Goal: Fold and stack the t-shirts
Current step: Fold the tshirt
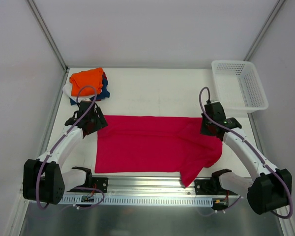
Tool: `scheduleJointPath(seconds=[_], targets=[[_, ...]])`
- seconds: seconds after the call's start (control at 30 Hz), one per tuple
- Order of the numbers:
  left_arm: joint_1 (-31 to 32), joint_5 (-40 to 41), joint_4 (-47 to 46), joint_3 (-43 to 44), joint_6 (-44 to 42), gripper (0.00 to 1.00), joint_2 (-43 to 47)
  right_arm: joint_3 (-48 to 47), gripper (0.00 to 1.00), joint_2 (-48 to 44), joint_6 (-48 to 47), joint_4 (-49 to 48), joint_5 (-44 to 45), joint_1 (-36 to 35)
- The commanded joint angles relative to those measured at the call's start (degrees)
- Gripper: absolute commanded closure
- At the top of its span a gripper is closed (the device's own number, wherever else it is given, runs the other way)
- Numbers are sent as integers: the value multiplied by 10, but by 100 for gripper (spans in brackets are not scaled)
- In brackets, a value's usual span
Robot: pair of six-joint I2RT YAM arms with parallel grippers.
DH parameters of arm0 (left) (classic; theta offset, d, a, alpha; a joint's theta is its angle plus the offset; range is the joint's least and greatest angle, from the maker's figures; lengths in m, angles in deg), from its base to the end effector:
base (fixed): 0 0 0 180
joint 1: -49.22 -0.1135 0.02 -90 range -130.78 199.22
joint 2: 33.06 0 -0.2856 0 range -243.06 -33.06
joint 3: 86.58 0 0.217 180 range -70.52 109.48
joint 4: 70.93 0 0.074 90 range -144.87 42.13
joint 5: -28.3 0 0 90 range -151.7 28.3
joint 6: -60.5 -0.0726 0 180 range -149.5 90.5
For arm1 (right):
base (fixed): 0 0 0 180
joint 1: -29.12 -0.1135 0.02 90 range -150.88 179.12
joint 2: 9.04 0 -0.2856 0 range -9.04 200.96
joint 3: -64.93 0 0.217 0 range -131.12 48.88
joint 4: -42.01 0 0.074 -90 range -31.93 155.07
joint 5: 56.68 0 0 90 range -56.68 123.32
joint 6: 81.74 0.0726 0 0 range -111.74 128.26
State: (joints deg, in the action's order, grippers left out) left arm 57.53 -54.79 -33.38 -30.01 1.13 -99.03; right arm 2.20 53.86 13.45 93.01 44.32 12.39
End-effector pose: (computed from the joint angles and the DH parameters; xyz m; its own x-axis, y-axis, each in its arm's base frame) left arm 0.2165 -0.0228 0.2322 -0.6539 -0.4156 -0.6322 -0.3149 0.9093 -0.2721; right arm 0.1936 0.0437 0.2539 -0.7582 -0.1352 -0.6379 -0.0998 0.9908 -0.0913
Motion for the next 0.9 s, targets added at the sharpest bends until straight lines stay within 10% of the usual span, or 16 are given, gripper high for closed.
scheduleJointPath(seconds=[0.0, 0.87], targets=[[13, -27, 6, -8, 0, 35, 15, 3, 76, 7, 24, 6, 27, -50], [23, -60, 7, 74, -25, 29, -231, -8, 63, 227, 31, -85, -104, -79]])
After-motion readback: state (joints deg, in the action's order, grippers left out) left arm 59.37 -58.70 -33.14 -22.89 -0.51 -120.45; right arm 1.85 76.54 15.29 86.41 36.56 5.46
